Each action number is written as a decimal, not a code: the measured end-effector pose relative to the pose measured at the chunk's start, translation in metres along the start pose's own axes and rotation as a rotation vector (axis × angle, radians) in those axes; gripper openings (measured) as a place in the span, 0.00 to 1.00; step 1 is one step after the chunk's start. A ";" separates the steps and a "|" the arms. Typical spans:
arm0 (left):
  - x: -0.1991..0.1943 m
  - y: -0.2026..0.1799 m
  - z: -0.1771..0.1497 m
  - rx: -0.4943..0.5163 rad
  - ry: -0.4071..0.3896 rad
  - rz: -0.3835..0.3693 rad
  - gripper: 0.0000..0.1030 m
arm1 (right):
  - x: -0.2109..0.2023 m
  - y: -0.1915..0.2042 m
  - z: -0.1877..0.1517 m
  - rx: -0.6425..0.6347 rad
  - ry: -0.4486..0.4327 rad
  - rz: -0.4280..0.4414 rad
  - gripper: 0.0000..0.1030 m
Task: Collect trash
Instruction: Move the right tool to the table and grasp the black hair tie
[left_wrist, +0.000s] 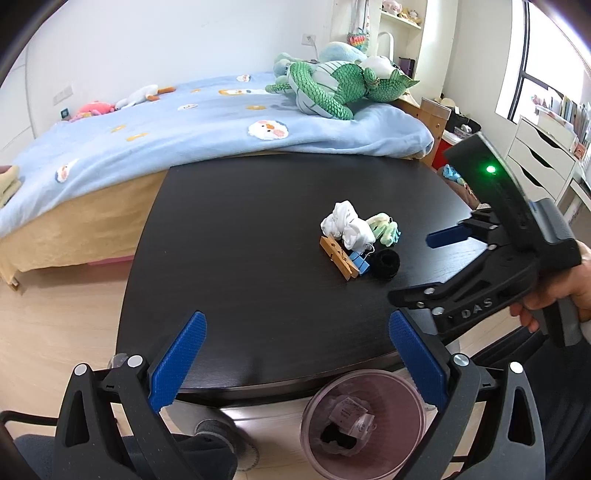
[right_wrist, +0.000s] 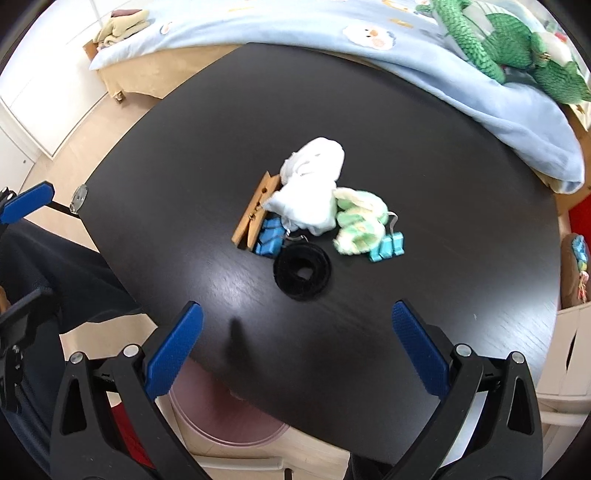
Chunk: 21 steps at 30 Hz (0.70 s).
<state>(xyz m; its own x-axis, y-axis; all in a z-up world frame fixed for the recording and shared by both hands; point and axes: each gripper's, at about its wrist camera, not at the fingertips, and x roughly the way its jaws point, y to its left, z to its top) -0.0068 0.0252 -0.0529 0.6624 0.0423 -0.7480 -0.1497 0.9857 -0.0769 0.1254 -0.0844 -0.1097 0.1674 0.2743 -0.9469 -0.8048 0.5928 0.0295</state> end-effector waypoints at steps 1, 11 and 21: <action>0.000 0.000 0.000 -0.001 0.000 0.000 0.93 | 0.002 0.000 0.001 0.001 0.000 0.003 0.88; 0.001 0.002 -0.001 -0.009 0.000 -0.002 0.93 | 0.018 -0.004 0.006 0.009 0.023 0.013 0.53; 0.003 0.001 -0.002 -0.012 0.008 -0.002 0.93 | 0.020 -0.003 0.008 -0.007 0.006 0.002 0.44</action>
<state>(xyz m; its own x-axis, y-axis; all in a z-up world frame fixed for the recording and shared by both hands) -0.0062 0.0256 -0.0563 0.6566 0.0390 -0.7532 -0.1570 0.9838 -0.0860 0.1351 -0.0746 -0.1264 0.1621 0.2712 -0.9488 -0.8093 0.5866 0.0294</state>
